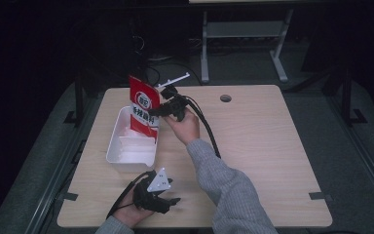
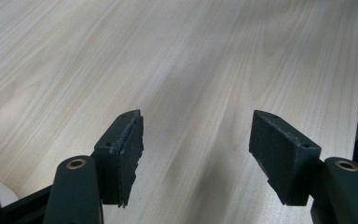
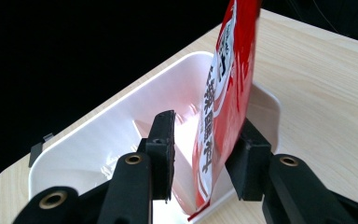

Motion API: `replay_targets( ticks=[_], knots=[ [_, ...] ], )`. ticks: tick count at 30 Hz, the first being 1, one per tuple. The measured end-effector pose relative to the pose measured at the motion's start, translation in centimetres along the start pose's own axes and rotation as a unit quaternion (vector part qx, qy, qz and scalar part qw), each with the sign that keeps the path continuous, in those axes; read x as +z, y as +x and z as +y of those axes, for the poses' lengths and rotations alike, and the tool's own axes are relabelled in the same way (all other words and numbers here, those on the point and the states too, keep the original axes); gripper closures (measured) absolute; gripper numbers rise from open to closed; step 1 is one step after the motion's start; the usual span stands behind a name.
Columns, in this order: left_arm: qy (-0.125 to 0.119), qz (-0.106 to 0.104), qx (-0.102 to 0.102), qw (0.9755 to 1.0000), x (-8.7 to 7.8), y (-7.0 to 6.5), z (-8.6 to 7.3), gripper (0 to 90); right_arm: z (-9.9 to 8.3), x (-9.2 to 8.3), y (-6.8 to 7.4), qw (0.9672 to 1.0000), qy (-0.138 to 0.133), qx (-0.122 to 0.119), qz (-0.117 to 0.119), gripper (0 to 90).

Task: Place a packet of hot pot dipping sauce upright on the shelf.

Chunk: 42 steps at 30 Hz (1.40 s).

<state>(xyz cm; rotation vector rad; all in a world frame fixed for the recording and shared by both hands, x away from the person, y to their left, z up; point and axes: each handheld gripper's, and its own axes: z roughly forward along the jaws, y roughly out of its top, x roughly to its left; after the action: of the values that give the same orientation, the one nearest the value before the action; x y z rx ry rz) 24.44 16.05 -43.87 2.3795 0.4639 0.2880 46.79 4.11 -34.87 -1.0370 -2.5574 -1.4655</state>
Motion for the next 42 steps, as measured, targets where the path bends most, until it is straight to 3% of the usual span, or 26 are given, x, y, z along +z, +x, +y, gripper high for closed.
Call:
replay_targets(
  ticks=[26,42],
  knots=[
    [0.004,-0.002,0.001,1.0,0.1,-0.1,0.1,34.2,-2.0,-4.7,-1.7,0.9999,-0.005,0.012,-0.002,62.4],
    [0.003,0.0,-0.002,1.0,0.1,0.0,0.1,34.0,-4.6,-7.7,-2.5,0.9997,0.0,0.022,0.005,60.7]
  ],
)
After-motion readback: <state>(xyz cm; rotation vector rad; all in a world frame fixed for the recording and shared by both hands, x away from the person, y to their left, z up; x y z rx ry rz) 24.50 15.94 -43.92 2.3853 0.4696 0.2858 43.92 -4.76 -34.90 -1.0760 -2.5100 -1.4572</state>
